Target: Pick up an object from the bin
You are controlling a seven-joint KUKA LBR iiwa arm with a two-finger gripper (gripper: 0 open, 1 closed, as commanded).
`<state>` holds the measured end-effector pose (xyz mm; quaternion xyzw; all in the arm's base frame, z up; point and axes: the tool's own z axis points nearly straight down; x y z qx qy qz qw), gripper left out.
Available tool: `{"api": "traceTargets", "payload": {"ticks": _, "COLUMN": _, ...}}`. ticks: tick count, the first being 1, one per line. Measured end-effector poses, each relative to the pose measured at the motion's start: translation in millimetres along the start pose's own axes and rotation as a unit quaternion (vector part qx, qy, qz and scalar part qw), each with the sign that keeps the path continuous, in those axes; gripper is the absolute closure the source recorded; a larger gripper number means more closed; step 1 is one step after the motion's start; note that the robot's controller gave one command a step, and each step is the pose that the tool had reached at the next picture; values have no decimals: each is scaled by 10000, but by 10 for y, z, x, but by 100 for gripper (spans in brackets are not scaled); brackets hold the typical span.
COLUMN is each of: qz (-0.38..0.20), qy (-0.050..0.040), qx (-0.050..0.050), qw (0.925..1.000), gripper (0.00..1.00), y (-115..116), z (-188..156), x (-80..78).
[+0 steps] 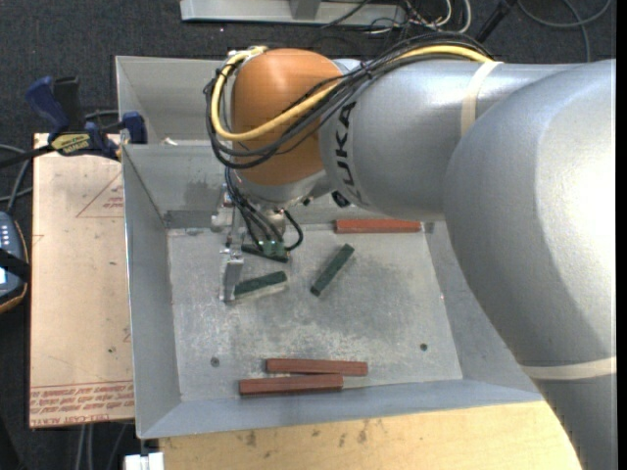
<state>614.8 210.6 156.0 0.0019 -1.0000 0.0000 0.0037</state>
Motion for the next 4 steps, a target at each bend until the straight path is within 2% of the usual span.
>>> {"api": "traceTargets", "payload": {"ticks": 1, "qz": 14, "qy": -39, "qx": -7, "qw": 10000, "gripper": 0, "y": -8, "z": -50, "x": -20}}
{"api": "traceTargets", "payload": {"ticks": 2, "qz": 80, "qy": -150, "qx": -40, "qw": 9998, "gripper": 100, "y": -486, "z": 774, "x": 100}}
{"api": "traceTargets", "payload": {"ticks": 3, "qz": 80, "qy": -150, "qx": -41, "qw": 9998, "gripper": 100, "y": -486, "z": 773, "x": 100}}
{"api": "traceTargets", "payload": {"ticks": 4, "qz": 7, "qy": -76, "qx": -13, "qw": 10000, "gripper": 100, "y": -489, "z": -810, "x": 92}}
